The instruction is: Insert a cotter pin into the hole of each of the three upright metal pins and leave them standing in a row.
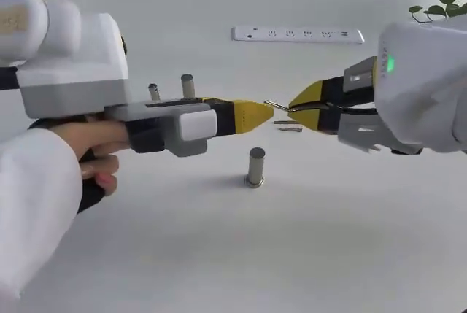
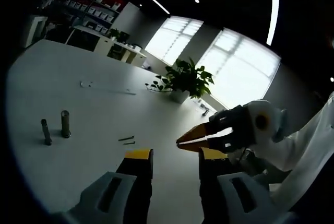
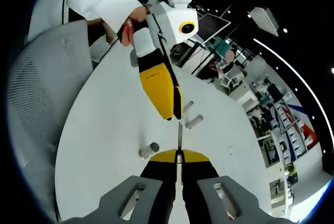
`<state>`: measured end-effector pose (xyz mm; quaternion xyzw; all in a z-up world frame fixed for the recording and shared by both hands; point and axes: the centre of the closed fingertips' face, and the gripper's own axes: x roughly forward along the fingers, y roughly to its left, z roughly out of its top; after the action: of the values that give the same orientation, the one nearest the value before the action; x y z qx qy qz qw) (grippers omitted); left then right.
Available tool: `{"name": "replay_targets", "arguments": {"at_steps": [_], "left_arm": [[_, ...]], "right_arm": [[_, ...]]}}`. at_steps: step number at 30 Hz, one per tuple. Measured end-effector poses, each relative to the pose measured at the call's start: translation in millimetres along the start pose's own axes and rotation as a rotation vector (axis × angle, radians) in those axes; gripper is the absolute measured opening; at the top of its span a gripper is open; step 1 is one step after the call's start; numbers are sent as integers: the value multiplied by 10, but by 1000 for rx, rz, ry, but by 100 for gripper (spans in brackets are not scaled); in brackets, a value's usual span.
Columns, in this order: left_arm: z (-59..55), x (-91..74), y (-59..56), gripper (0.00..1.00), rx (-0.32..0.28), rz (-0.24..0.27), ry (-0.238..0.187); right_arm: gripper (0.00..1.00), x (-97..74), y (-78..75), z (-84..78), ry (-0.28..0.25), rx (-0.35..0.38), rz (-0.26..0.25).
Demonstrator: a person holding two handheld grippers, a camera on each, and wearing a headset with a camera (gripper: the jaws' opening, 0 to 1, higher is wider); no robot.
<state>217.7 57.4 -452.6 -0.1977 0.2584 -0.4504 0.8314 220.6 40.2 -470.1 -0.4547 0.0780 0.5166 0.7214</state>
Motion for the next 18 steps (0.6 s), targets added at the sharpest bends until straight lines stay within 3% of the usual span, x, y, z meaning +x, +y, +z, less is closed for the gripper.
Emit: {"name": "replay_targets", "arguments": {"at_steps": [2, 4, 7, 10, 16, 18], "left_arm": [[-33, 47, -32, 28, -2, -15, 24], [-62, 94, -65, 24, -1, -29, 43], [-74, 137, -104, 17, -7, -46, 48], [-103, 147, -145, 10, -1, -66, 59], [-126, 132, -134, 2, -6, -66, 66], [-131, 121, -139, 2, -40, -77, 71]], "right_arm": [[0, -17, 36, 24, -1, 14, 12], [0, -41, 46, 39, 11, -18, 5], [0, -68, 63, 60, 16, -28, 5], [0, -86, 92, 100, -12, 29, 21], [0, -107, 102, 113, -11, 31, 20], [0, -109, 107, 121, -12, 28, 22]]}}
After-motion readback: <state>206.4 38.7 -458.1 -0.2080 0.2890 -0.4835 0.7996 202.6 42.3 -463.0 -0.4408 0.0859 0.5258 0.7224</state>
